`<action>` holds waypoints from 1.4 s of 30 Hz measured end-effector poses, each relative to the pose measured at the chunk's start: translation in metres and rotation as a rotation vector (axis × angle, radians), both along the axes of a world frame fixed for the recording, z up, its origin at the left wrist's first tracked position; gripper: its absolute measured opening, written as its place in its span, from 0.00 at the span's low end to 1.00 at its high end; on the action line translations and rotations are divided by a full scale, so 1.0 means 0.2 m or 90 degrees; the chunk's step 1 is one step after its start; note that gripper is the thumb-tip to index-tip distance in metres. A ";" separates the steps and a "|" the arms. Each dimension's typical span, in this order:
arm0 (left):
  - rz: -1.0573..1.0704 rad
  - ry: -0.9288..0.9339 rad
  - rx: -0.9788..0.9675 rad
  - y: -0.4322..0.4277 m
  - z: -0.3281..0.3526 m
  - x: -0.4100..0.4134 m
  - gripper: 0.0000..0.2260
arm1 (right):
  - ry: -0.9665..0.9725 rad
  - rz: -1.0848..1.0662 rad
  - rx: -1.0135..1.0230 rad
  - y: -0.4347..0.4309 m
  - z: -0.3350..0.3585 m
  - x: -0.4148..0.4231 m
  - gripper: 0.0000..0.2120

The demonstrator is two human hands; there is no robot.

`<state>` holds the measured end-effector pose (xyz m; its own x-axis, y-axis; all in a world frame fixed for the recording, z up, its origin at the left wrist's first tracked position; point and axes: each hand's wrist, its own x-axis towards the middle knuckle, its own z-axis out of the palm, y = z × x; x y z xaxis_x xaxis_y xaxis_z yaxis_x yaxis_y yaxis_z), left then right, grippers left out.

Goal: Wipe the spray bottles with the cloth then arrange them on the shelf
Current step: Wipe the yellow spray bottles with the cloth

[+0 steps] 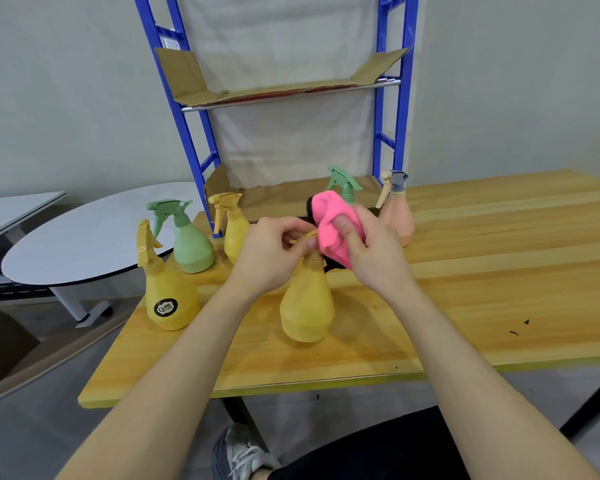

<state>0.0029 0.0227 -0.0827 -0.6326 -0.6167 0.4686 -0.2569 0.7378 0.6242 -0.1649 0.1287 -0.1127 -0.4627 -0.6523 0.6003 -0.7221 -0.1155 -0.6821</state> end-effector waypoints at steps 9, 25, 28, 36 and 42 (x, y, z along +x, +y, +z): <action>0.092 0.084 0.050 0.11 -0.03 0.03 0.16 | -0.178 -0.118 0.030 0.08 -0.01 0.10 0.21; 0.125 0.006 0.132 0.08 -0.08 -0.03 0.44 | -0.185 0.057 0.093 0.18 0.10 0.09 0.21; 0.097 0.050 0.194 0.07 -0.07 -0.02 0.39 | -0.159 0.055 0.103 0.18 0.11 0.08 0.20; -0.009 0.105 0.157 0.02 -0.08 -0.02 0.13 | 0.146 0.014 0.206 0.17 0.15 0.10 0.21; -0.062 0.104 0.176 0.03 -0.08 0.00 0.07 | 0.053 -0.068 0.119 0.15 0.09 0.07 0.31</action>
